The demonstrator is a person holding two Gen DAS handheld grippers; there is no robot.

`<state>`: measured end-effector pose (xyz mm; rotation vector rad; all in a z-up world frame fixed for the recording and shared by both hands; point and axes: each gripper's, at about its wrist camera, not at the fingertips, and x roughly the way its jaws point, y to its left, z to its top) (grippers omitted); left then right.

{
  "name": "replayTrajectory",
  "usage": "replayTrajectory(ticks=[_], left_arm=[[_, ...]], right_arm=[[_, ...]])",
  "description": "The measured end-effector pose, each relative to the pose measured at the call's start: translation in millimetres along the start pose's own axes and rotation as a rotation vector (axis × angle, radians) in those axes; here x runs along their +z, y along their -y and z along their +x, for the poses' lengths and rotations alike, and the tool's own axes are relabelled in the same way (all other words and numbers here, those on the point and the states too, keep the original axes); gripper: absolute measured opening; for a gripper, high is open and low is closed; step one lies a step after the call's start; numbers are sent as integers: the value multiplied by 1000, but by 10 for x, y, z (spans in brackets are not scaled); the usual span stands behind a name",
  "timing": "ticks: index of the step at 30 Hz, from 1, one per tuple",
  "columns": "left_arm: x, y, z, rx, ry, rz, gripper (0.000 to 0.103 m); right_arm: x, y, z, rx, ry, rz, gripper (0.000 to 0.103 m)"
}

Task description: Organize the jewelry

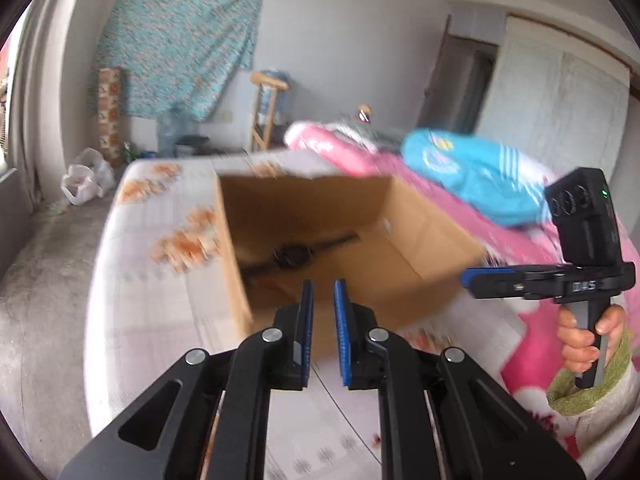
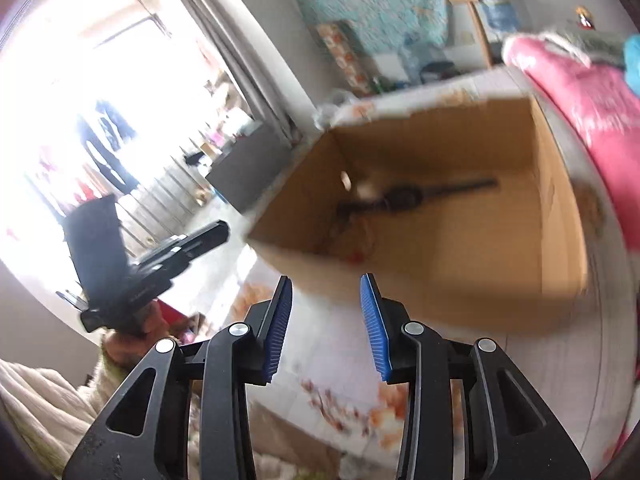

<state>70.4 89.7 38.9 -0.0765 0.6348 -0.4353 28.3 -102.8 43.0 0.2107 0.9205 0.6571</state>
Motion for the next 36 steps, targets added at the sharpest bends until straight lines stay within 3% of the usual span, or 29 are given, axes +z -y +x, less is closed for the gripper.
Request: replayTrajectory(ticks=[4,7,16,18,22,28,32,36], left_arm=[[-237,130,326,12,-113,1,10],[-296,154,500,35,-136,1,10],[-226,73,689,83,-106,-45,10],[-242,130,745,52,-121,-36,10],[-372,274,862,3,-192,-6,10],[-571,575,1085,-90,-296,26,11],[-518,687,1220,-106,-304,32,21],[-483,727,1380,-68,-327,37,22]], right_arm=[[-117,318,245,-102,-59,127,33],[5,554,274,-185,-21,194,31],[121,857,333,-201,87,245,31],[82,859,309,-198,94,226,32],[-113,770,240,-171,68,165,39],[-447,748,256,-253,23,121,39],[-586,840,259,-213,6,174,39],[-657,854,289,-208,6,173,38]])
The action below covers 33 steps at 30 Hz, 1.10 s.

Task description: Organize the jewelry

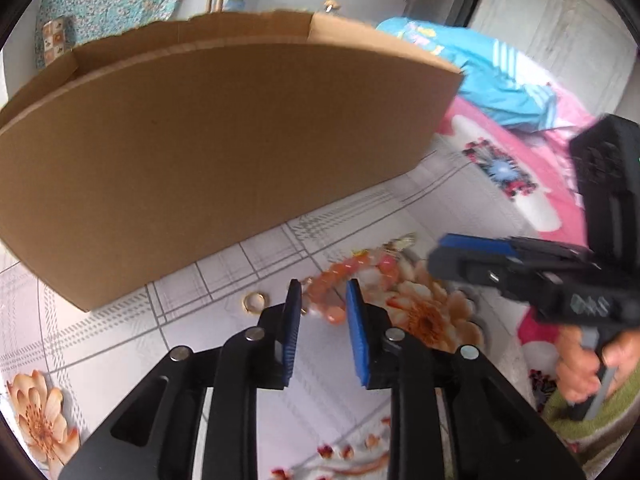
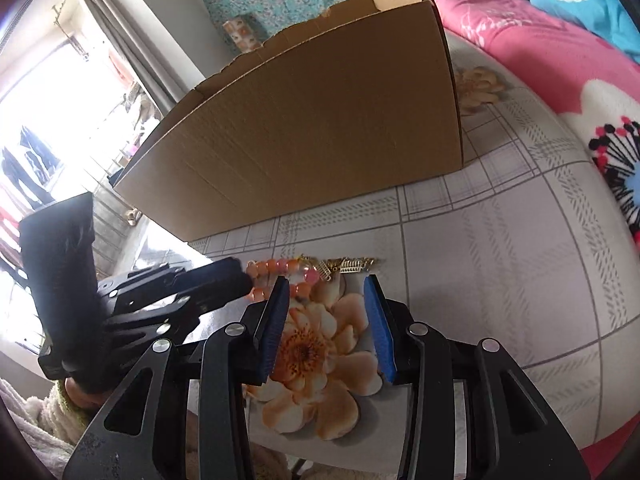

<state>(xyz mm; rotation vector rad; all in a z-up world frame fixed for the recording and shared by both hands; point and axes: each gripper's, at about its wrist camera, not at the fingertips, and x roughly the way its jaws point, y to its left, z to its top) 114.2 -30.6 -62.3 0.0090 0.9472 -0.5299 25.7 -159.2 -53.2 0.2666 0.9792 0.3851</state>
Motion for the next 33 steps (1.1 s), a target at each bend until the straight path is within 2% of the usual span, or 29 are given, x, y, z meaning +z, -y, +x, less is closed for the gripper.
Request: replayTrajectory(ticks=[5,11,13,14,18,24,28,33], left_arm=[[67,43,66,56,-18,39,22],[64,278,154,179,-40,180,22],[60,288,147,202,-42,203,11],[65,294,147,200,-43,206,9],[114,316,69,155,-30,188,9],[270,278,-314,-4,42,105,9],[323,206,-475,-48,35,52,9],[156,-207,-717,-79,31,-102,9]], right_arm=[[4,-62,27,-18,22,-28,38],[-10,-65,63,-4,34,-33,38],[-10,-57,73,7,37,-29,38],[-10,-52,74,9,39,-29,38],[-20,-68,47,23,60,-27,37],[-43,63,-79,58,89,-18,37],[-58,130,-112,78,95,-7,37],[-81,159,-125,85,91,3,37]])
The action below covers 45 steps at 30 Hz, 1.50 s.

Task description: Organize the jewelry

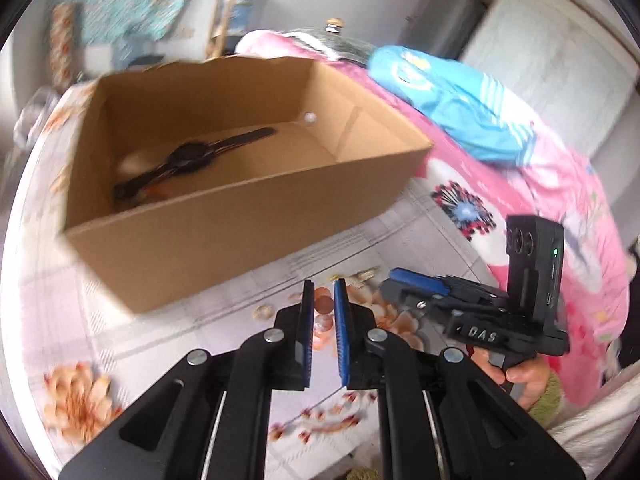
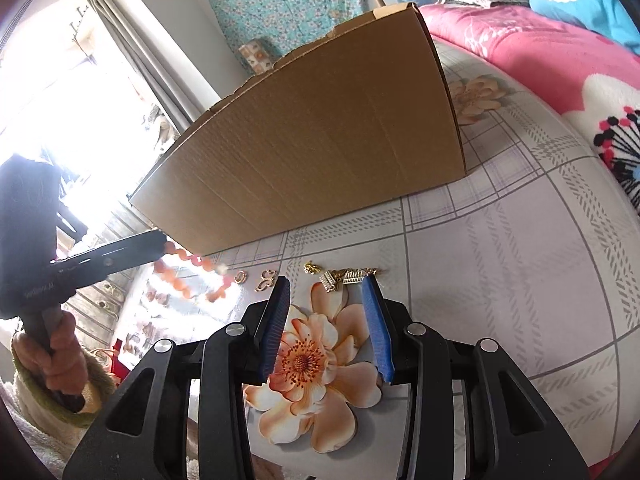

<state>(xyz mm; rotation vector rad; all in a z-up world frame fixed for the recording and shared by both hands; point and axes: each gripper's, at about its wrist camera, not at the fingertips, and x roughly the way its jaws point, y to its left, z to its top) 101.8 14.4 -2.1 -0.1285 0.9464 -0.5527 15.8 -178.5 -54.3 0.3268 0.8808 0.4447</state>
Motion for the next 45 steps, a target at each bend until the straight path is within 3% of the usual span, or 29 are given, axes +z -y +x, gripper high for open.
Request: replayTrajectory(ticks=[5,9,13,18,24,32,45], left_arm=[[-238,-435,-11,71,-22,-117,9],[-431,-699,69,230,-74,-144,10],[-501,-746,2,247,-55,-177,15],[-513,-484,-41,225,3,-63,17],[-471,-92,266,241,9,143,17],[-331,4,593,253,0,221,17],[-332,37,672,270,-15,278,17]], right_arm=[[-36,-31,-5,-3,-19,1,37],[-54,-139,-26,-18,-32,-13,37],[-73,-244,-55,-25,-44,-21,39],[-115,-346,-68,-37,-58,-31,39],[-133,-505,-28,-68,-56,-77,39],[-134,-599,50,-89,-40,-114,39],[-100,-551,118,-98,-34,-117,38]])
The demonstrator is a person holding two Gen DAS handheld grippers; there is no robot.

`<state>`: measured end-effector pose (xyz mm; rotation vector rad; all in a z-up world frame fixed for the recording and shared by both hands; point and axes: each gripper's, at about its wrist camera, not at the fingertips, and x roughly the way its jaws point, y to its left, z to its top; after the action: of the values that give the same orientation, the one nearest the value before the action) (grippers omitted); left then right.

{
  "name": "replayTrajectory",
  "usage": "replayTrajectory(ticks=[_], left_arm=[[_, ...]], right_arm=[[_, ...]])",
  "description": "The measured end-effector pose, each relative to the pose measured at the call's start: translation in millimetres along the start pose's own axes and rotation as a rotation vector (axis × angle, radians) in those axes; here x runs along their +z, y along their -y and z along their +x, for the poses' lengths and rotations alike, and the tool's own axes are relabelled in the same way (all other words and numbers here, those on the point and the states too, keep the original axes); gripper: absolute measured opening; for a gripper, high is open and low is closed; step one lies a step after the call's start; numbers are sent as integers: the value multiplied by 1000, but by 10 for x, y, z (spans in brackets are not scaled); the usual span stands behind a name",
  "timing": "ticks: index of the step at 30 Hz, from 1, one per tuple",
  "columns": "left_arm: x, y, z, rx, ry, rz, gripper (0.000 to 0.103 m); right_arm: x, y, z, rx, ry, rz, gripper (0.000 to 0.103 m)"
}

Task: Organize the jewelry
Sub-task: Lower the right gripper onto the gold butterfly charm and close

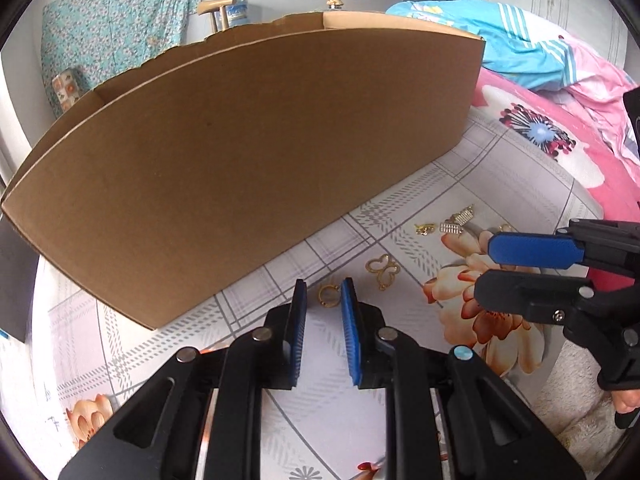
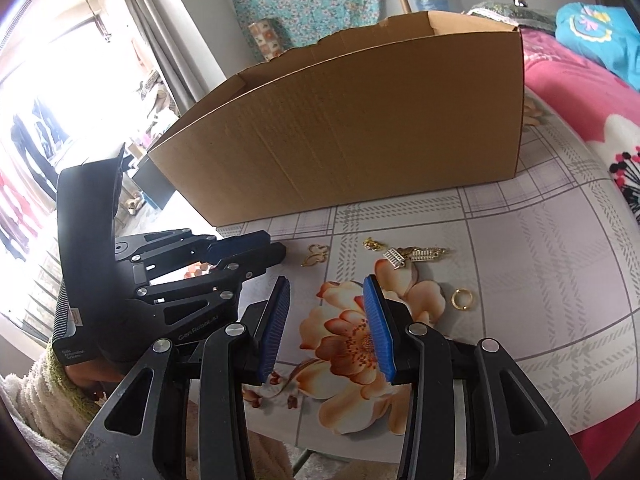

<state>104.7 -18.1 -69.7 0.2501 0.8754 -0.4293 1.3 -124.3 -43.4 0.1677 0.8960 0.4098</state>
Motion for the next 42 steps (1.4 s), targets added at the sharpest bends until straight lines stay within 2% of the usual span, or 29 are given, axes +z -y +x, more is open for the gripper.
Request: replayTrajectory(ticks=[7,12,21,24,26,30,34,36,42], left_arm=[[17,36,16,-3,6,23,11],[9,-28,1,-16,1,-17,10],[-41,-126,-36,-18,-3,-82,10],[-47,-147,-39,-29,-1,-89,10],[-50,-156,-42,-34,0,-88,10],[-46,-191,-36,-47,0,-100,10],[-56,-245,-36,-67,1,-119,9],[-65,-267,-44,-71,2,-124,9],[-71,-295,-55,-75,4,-128,9]], right_arm=[[-3,72,-43,-2,11,4,38],[28,-16,-23,-1,7,-60,38],[216,-347,274,0,-67,-369,38],[257,-410,406,27,-123,-481,38],[273,-441,508,15,-154,-554,37],[324,-444,664,30,-224,-642,35],[375,-455,718,65,-275,-695,30],[384,-468,728,73,-296,-710,20],[412,-477,762,80,-307,-688,18]])
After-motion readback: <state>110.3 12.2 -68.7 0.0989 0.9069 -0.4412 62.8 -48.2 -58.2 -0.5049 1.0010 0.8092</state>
